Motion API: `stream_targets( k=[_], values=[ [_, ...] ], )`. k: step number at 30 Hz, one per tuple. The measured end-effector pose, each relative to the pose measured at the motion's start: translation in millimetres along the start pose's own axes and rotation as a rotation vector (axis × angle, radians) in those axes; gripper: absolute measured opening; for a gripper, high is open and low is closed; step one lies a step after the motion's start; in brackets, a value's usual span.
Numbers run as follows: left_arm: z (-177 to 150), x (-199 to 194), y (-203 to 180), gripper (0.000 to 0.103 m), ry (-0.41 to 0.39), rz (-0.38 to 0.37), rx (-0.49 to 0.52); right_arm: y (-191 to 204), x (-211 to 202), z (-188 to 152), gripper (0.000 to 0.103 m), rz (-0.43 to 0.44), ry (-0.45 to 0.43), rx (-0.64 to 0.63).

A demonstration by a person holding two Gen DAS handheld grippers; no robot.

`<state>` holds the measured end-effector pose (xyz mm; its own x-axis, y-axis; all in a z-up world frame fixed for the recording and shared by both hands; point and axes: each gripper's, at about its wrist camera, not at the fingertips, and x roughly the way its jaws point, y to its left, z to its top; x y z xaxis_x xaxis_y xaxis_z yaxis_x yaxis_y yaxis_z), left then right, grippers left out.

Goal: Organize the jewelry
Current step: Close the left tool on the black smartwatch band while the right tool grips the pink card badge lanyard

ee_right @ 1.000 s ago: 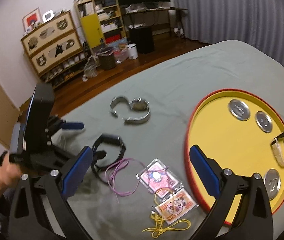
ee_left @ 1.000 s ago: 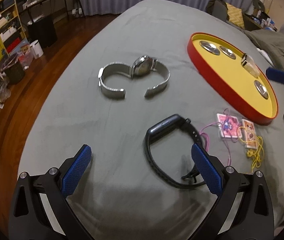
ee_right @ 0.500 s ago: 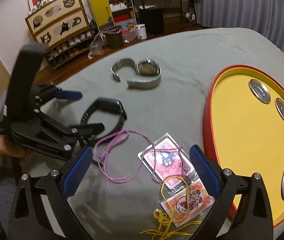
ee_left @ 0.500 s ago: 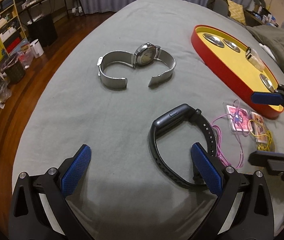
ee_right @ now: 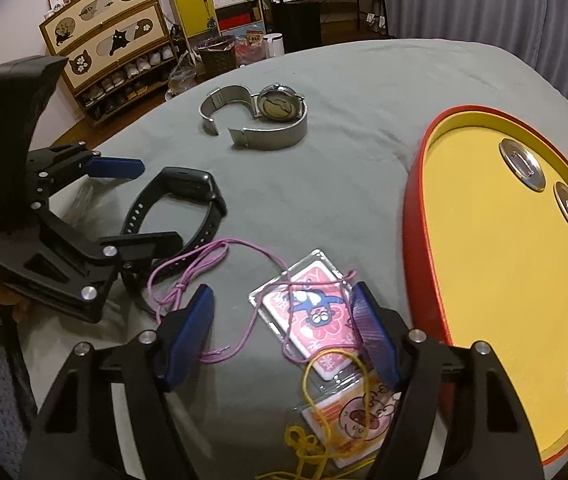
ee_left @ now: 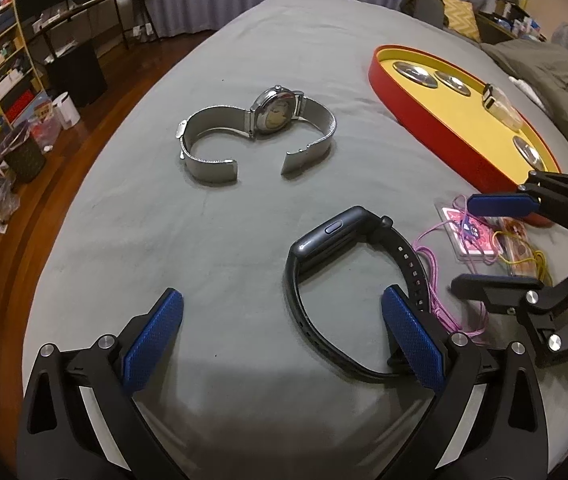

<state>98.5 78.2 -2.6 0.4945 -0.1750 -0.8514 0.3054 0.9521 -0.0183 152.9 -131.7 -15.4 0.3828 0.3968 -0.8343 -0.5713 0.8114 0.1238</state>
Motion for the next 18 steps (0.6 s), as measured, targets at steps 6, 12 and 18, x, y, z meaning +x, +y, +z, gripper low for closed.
stream_targets(
  k=[6,12,18],
  values=[
    [-0.3,-1.5,-2.6,0.091,-0.006,0.003,0.012,-3.8,6.0,3.6,0.067,-0.028,0.011,-0.004],
    [0.3,-2.3,-3.1,0.086,-0.012,-0.001,0.012,-5.1,6.2,2.8,0.059,-0.026,0.025,-0.030],
    [1.7,-5.4,-3.7,0.067,-0.025,-0.008,0.008,-5.3,1.9,-2.5,0.056,-0.026,0.014,-0.035]
  ],
)
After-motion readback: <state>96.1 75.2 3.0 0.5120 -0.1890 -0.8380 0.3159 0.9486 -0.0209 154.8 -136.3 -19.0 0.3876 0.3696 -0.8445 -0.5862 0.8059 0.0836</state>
